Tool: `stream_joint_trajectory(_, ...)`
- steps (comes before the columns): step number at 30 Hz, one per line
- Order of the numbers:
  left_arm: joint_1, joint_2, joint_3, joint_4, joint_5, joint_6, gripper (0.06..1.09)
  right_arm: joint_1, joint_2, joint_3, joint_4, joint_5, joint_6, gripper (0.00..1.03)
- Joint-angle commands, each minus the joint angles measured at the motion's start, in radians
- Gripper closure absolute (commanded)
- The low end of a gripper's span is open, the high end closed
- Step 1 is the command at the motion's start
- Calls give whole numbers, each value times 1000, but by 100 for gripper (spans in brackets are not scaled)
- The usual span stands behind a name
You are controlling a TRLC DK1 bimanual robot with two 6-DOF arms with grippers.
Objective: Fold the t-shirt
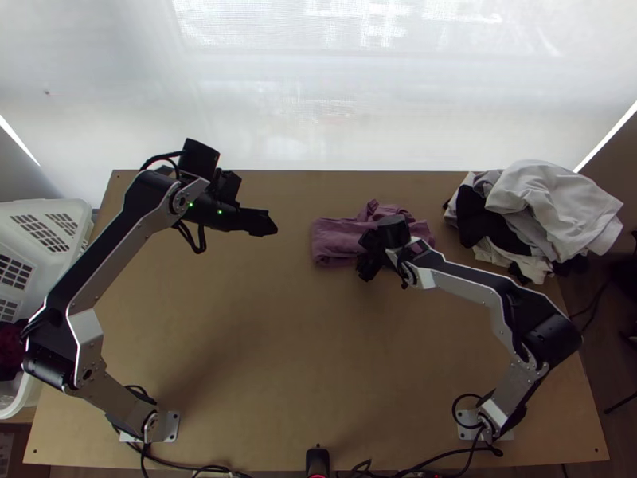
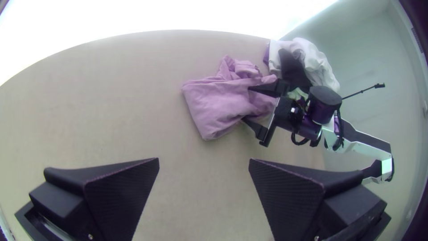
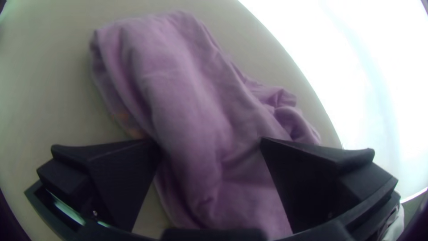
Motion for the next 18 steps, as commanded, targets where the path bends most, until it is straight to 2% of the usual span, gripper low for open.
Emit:
stream_joint_trajectory(1,14,-37,-34,-4,-1,2,10,-36,134,98,15,30,-10,8)
stream_joint_trajectory(3,20,-43,-45,-4,-1,2,10,-36,160,121,13,28,-6,27)
stream_joint_trajectory(6,26,-51,-55,-4,-1,3,10,-33,165,141,10,28,10,80)
stream_joint_trajectory(7,28,-54,-57,-4,-1,3,10,-31,162,141,10,28,11,95)
stream_joint_trajectory(8,29,-55,-60,-4,-1,3,10,-27,151,139,10,28,14,100)
stream_joint_trajectory(18,39,-81,-75,-4,-1,5,10,-28,-90,168,-76,28,83,100)
